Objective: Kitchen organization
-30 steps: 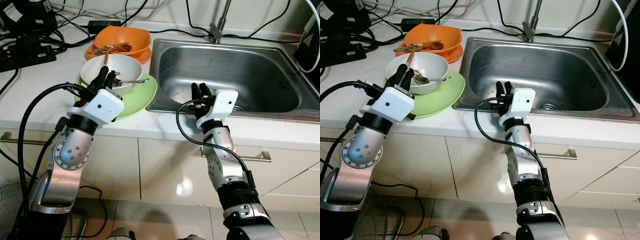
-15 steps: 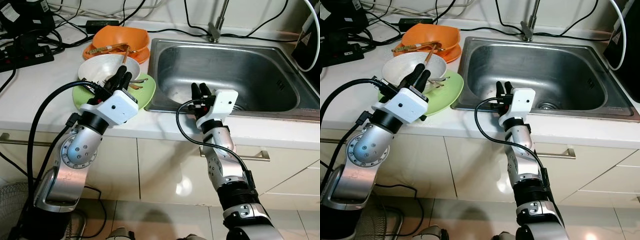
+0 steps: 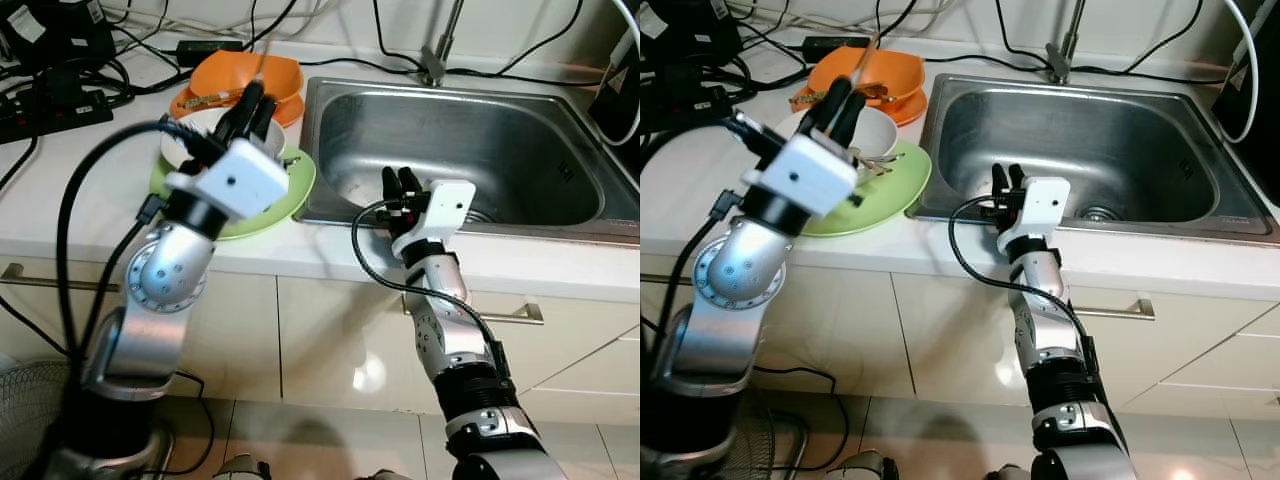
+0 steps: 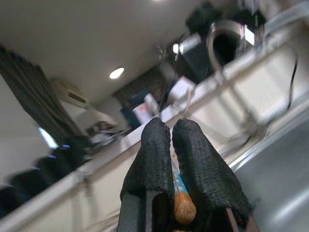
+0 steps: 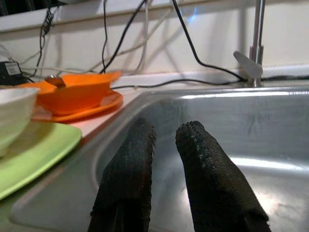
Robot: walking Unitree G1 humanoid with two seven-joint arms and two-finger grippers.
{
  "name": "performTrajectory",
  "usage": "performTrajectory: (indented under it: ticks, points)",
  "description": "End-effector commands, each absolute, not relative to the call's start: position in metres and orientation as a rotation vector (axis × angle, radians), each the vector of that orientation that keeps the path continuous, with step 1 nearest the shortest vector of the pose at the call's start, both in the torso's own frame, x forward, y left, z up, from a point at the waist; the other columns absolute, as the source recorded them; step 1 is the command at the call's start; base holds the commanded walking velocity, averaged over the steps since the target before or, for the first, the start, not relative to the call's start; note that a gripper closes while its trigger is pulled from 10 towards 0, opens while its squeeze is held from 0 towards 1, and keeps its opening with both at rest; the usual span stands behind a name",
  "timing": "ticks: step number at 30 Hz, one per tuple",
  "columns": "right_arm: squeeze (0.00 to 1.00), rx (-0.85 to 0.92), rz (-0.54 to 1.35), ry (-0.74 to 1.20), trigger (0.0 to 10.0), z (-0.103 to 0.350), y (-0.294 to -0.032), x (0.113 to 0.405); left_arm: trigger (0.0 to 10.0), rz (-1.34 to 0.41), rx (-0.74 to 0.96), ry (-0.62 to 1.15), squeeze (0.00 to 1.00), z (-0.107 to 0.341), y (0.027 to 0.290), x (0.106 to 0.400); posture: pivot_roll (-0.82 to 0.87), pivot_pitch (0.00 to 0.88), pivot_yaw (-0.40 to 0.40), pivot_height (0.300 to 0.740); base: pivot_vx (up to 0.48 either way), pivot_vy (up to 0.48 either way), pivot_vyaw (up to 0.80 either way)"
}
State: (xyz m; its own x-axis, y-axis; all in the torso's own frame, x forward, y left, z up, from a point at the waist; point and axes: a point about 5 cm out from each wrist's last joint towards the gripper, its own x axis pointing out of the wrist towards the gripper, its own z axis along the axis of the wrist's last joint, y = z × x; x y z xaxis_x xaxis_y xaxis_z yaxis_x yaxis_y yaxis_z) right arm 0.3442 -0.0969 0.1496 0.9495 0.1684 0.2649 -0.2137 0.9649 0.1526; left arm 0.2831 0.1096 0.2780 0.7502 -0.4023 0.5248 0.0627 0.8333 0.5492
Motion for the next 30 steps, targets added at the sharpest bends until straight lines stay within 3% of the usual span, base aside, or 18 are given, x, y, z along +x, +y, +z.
performTrajectory:
  ticks: [1, 10, 12, 30]
  points:
    - [0.00, 0.172, 0.193, -0.270, 10.0, 0.155, -0.097, 0.347, 10.0, -0.297, 0.470, -0.676, 0.00, 0.281, 0.107, 0.285, 0.10, 0.063, -0.048, 0.718, 0.000, 0.000, 0.00]
    - [0.00, -0.004, 0.159, -0.341, 10.0, 0.164, -0.102, 0.348, 10.0, -0.423, 0.077, -0.632, 0.00, 0.295, 0.094, 0.292, 0.08, 0.039, -0.031, 0.718, 0.000, 0.000, 0.00]
    - [0.00, -0.138, 0.161, -0.396, 10.0, 0.171, -0.104, 0.349, 10.0, -0.455, 0.007, -0.609, 0.00, 0.295, 0.093, 0.292, 0.08, 0.035, -0.027, 0.718, 0.000, 0.000, 0.00]
    - [0.00, -0.517, 0.162, -0.557, 10.0, 0.192, -0.100, 0.353, 10.0, -0.553, -0.071, -0.459, 0.00, 0.274, 0.080, 0.290, 0.07, 0.026, -0.028, 0.718, 0.000, 0.000, 0.00]
